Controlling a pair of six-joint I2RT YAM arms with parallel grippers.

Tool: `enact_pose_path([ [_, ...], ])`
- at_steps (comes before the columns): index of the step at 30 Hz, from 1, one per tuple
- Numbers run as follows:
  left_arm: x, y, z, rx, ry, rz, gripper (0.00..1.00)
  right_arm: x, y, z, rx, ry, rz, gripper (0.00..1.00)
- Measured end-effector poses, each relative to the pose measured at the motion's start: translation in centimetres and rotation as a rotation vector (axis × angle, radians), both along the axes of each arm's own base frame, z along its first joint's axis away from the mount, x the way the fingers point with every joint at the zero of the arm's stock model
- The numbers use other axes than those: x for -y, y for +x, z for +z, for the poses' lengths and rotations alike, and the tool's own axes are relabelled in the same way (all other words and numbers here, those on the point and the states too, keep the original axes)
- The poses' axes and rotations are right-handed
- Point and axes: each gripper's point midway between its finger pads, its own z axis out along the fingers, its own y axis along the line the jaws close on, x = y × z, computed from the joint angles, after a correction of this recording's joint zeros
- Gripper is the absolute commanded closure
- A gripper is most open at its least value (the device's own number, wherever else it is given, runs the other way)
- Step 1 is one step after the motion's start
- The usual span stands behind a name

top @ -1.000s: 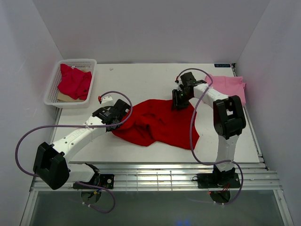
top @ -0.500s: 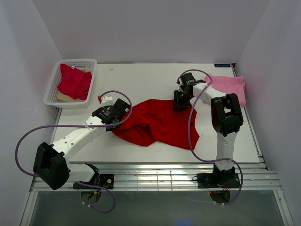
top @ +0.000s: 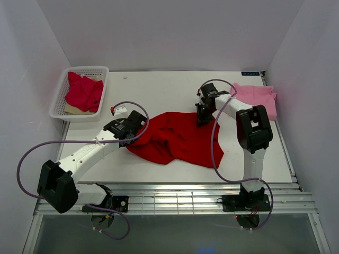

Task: Fold and stack the t-shirts
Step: Flatten out the tshirt

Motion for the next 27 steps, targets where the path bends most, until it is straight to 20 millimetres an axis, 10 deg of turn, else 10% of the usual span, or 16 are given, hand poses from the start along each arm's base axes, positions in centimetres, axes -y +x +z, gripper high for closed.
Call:
enact_pose_path([
  [8, -0.1, 1.5, 1.9, 0.033, -0.005, 0.001, 0.93, 0.5, 1.2, 2.6, 0.01, -0.051, -0.01, 0.92],
  [14, 1.2, 8.5, 9.3, 0.198, -0.049, -0.024, 0.94, 0.0, 8.4, 14.9, 0.279, 0.026, -0.039, 0.92],
  [19, 1.5, 15.9, 17.5, 0.394, -0.087, -0.033, 0.94, 3.2, 11.4, 23.7, 0.474, 0.097, -0.115, 0.92],
  [24, 1.4, 18.6, 23.2, 0.551, -0.1, -0.072, 0.94, 6.8, 9.5, 23.1, 0.429, 0.065, -0.169, 0.92],
  [27, 1.7, 17.6, 22.7, 0.549, -0.123, -0.115, 0.96, 7.2, 6.6, 19.9, 0.345, 0.029, -0.152, 0.92],
])
